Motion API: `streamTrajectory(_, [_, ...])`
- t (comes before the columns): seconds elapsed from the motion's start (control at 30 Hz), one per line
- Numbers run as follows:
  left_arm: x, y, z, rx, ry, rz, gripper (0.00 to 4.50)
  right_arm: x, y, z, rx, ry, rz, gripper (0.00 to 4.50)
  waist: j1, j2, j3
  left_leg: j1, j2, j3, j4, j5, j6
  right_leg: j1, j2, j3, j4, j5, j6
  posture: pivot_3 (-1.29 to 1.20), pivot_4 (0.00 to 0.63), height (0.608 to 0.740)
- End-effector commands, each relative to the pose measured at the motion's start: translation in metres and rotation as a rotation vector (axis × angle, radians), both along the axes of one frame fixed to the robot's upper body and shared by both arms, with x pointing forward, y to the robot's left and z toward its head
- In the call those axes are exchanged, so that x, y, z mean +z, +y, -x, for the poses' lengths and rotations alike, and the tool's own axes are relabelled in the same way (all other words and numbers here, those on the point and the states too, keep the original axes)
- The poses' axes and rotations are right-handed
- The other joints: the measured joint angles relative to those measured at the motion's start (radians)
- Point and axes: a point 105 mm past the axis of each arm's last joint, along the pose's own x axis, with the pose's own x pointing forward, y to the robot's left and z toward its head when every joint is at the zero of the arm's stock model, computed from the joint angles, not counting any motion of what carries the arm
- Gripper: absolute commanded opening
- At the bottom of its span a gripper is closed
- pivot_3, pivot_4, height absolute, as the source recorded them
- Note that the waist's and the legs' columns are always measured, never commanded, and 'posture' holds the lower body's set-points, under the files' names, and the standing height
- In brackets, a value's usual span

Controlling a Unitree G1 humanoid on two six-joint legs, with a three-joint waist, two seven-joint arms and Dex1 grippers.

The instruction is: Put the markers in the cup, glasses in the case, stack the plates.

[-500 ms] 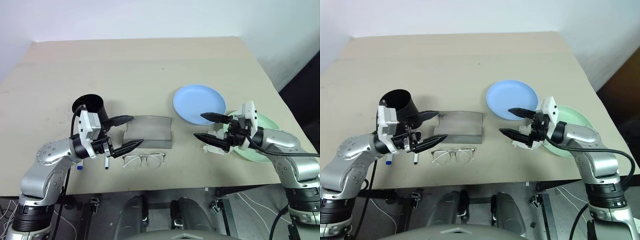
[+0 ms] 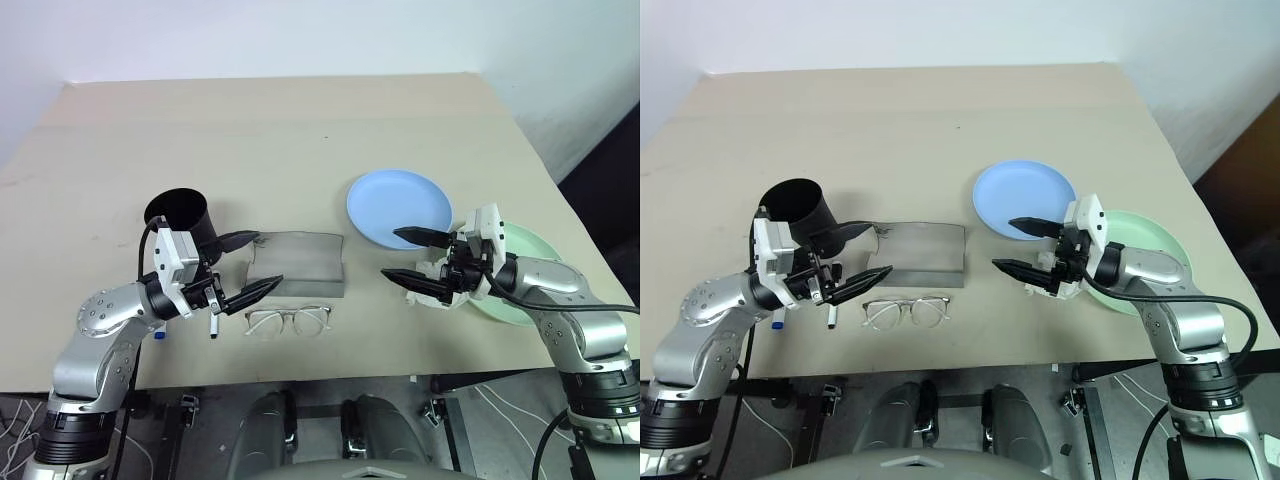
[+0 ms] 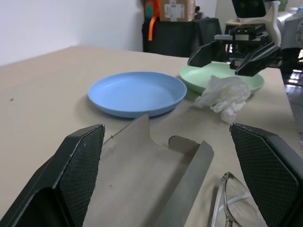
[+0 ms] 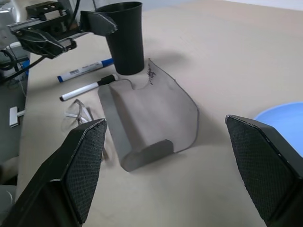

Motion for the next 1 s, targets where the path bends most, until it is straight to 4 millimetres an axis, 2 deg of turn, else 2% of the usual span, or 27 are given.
streamTrajectory(0.03, [0.004,-0.003,0.000,-0.012,-0.034,0.003,4.43,0.012,-0.007,-0.002,-0.008,-0.062,0.006,4.24,0.000,0.000,0.000,0.000,0.000,0.000,0.000,0.000,0.000,0.000,0.000,0.000,0.000,0.000,0.000,0.00,0.150,0.715])
streamTrajectory(0.33, [-0.008,-0.019,0.004,-0.098,-0.045,-0.068,4.43,0.012,-0.031,0.002,-0.082,-0.008,0.047,4.24,0.002,0.000,0.000,0.000,0.000,0.000,0.000,0.000,0.000,0.000,0.000,0.000,0.000,0.000,0.000,0.00,0.150,0.715])
streamTrajectory(0.47, [-0.008,-0.020,0.003,-0.090,-0.040,-0.048,4.43,0.016,-0.042,0.002,-0.136,0.020,0.071,4.24,0.000,0.000,0.000,-0.001,0.000,0.000,0.000,0.000,0.000,0.000,0.000,0.000,-0.001,0.000,0.000,0.00,0.150,0.715])
streamTrajectory(0.6, [-0.012,-0.020,0.000,-0.079,-0.044,-0.066,4.43,0.011,-0.059,0.000,-0.195,0.080,0.119,4.24,0.000,0.000,0.000,0.000,0.000,0.000,0.000,0.000,0.000,0.000,0.000,0.000,-0.001,0.000,0.000,0.00,0.150,0.715])
streamTrajectory(0.77, [-0.011,-0.024,-0.003,-0.085,-0.045,-0.054,4.43,0.005,-0.079,0.009,-0.246,0.186,0.191,4.24,0.005,0.001,0.000,-0.001,0.000,0.000,0.000,0.000,0.001,0.000,0.000,0.000,-0.002,0.000,0.000,0.00,0.150,0.715])
streamTrajectory(1.0, [-0.009,-0.029,-0.008,-0.086,-0.061,-0.041,4.43,0.007,-0.102,0.024,-0.290,0.225,0.261,4.24,0.002,0.001,0.000,-0.002,0.000,0.000,0.000,-0.001,0.002,0.000,0.001,0.000,-0.003,0.000,0.001,0.00,0.150,0.715])
